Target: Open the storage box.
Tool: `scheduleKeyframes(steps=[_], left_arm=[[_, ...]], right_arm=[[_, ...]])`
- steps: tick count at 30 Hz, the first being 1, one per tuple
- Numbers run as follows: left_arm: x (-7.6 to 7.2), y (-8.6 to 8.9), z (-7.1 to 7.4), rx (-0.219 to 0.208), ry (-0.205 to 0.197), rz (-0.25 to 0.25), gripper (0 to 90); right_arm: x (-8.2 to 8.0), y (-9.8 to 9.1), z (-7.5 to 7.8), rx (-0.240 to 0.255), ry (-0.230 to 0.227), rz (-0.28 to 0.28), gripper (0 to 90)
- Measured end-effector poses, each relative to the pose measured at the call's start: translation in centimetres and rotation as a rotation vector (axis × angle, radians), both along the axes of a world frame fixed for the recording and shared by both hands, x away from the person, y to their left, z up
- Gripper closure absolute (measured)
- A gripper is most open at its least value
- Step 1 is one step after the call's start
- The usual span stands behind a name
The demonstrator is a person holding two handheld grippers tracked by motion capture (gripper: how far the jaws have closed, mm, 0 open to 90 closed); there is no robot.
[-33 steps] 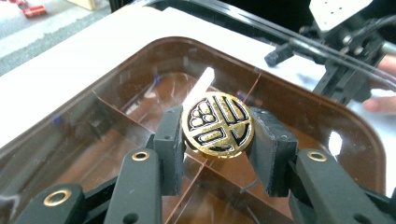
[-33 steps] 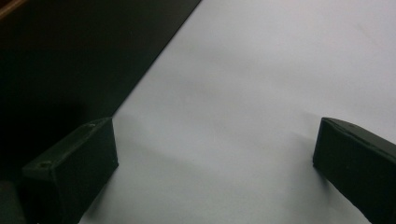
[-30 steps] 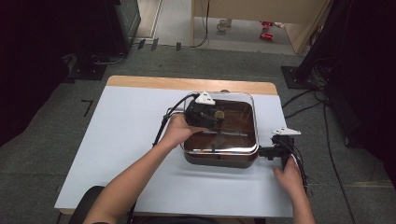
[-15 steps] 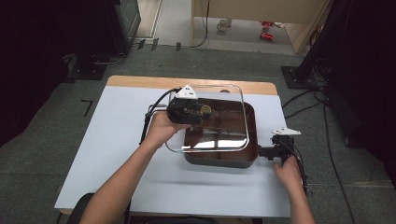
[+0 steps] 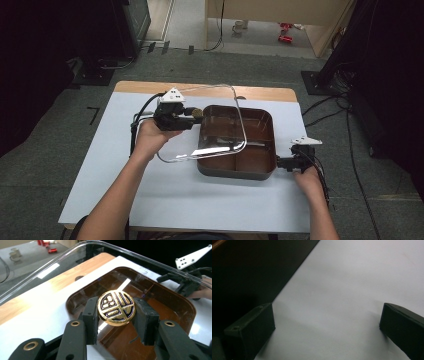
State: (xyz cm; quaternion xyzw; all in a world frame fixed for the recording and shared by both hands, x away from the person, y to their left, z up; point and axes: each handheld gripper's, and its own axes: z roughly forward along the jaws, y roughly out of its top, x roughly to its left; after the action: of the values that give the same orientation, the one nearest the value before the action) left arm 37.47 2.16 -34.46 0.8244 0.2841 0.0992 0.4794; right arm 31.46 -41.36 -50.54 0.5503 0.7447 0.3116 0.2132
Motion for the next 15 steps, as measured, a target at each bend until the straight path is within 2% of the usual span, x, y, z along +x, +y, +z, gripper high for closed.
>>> scheduleKeyframes(steps=[3,9,15], left_arm=[[0.1,1.3,-0.3,-0.014,0.030,0.025,58.9],[0.2,3.3,-0.9,0.031,0.030,0.080,58.9],[0.8,5.2,-1.2,0.039,0.034,0.127,58.9]], right_arm=[[0.0,0.0,0.0,0.001,0.001,0.000,0.0],[0.0,0.0,0.0,-0.001,0.002,0.001,0.0],[0.0,0.0,0.0,-0.002,0.002,0.001,0.0]])
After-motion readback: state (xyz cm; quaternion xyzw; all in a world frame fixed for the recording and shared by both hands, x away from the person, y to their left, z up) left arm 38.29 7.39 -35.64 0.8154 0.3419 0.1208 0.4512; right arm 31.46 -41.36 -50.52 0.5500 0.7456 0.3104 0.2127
